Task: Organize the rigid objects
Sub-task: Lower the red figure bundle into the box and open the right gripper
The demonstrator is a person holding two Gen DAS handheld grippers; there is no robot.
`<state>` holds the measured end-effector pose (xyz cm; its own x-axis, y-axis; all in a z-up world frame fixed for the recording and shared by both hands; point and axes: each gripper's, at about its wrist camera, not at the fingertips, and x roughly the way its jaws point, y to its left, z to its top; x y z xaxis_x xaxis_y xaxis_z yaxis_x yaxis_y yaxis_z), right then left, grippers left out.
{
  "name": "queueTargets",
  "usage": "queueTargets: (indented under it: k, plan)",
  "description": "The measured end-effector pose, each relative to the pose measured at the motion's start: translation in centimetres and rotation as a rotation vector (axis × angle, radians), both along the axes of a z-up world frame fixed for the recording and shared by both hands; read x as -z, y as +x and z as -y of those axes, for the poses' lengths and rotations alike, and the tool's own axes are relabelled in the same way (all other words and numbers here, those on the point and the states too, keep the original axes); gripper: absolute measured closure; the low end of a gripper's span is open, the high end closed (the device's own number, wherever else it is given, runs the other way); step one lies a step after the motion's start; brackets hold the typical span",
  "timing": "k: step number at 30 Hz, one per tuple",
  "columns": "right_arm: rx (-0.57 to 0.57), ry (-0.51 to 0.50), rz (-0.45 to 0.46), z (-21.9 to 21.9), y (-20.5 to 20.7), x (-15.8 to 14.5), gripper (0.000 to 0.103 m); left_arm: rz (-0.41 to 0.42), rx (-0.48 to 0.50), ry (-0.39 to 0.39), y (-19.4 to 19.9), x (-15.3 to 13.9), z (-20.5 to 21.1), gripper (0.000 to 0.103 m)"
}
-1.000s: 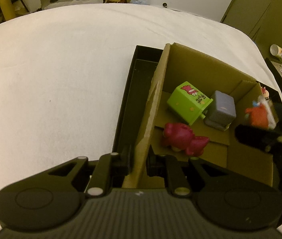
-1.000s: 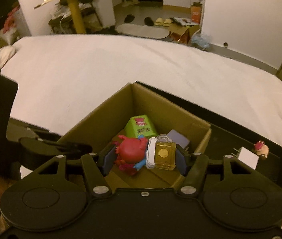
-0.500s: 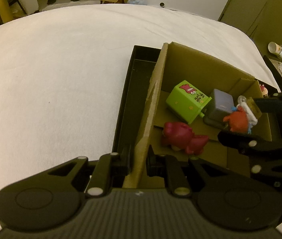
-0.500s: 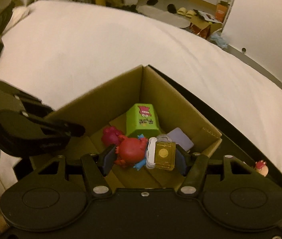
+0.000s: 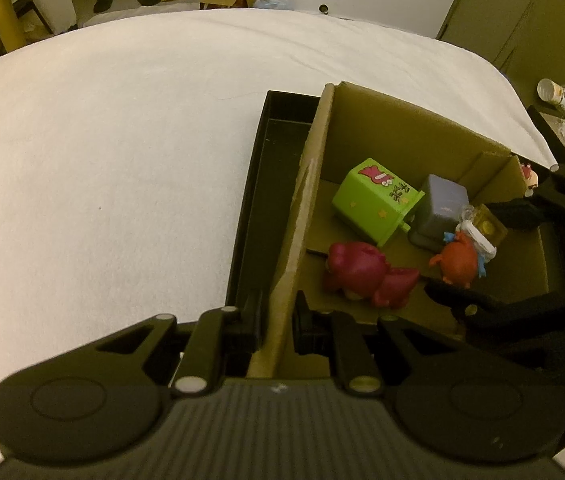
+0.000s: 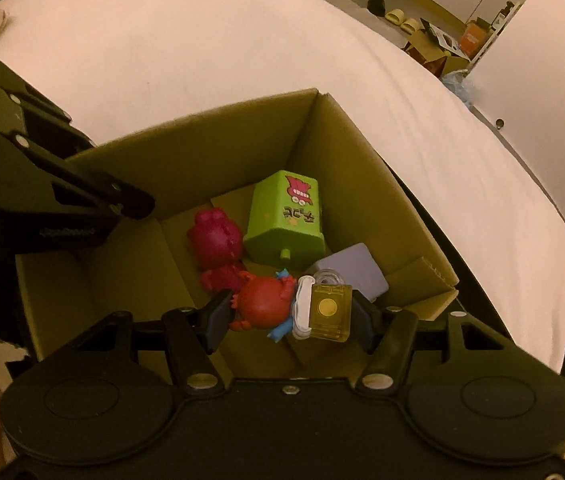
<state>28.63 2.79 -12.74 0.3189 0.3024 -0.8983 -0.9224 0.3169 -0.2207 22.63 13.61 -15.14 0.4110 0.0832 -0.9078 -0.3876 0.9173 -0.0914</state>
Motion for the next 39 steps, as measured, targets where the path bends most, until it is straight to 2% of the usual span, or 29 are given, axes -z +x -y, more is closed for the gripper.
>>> queueTargets:
  k: [16,22,28,39]
  plan:
    - [-0.057,-0.079,0.116,-0.5,-1.5,1.9,0.041,0.001,0.003,0.004,0.1,0.2,0.2,0.09]
    - [-0.055,-0.076,0.115,-0.4,-1.6,1.8,0.04,0.002,0.002,0.002,0.0,0.2,0.1,0.09]
    - [-0.053,-0.053,0.107,-0.2,-1.5,1.3,0.031,0.004,0.0,0.0,0.0,0.2,0.0,0.09]
    - [0.003,0.063,0.102,2.3,-1.7,-2.3,0.029,0.004,-0.001,-0.005,0.0,0.2,0.0,0.09]
